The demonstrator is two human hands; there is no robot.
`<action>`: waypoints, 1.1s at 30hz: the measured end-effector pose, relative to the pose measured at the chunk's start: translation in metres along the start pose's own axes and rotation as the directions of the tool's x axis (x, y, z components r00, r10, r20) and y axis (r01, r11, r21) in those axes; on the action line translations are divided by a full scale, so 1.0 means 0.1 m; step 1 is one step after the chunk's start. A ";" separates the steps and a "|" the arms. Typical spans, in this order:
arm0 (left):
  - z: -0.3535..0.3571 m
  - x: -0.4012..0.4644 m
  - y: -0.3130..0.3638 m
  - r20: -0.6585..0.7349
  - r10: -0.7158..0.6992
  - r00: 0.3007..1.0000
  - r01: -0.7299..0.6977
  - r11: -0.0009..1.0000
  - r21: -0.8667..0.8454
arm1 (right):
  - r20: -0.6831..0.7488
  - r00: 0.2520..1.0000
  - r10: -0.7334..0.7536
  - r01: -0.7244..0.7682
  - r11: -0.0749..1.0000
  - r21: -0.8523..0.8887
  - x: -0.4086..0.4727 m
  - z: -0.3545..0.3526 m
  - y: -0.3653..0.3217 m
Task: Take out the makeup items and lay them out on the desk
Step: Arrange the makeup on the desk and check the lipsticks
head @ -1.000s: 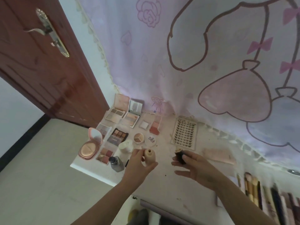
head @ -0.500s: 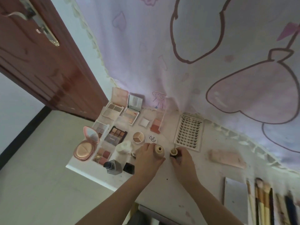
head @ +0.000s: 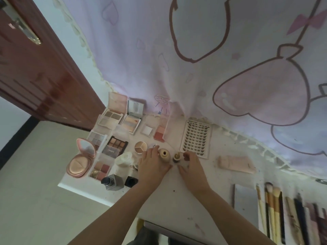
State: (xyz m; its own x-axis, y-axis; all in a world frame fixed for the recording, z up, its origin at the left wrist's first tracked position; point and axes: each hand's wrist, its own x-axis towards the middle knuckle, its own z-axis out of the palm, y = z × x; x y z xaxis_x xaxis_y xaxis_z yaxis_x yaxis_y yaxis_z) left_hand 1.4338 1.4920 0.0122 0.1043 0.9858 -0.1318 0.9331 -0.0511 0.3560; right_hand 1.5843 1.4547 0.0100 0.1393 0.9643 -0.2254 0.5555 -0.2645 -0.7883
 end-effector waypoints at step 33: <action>-0.05 -0.61 1.01 0.143 0.425 0.894 -0.358 0.868 -0.345 | 0.293 0.951 0.102 -0.023 0.965 -0.261 -0.32 -1.55 -0.23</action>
State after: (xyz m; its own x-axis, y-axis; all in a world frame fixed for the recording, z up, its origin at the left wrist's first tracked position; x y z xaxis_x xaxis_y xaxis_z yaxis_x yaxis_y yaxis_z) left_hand 1.5196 1.4276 0.0603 0.5394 0.8363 -0.0984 0.6536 -0.3421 0.6751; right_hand 1.6942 1.4327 0.1245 -0.0513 0.8854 -0.4620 0.7466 -0.2732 -0.6066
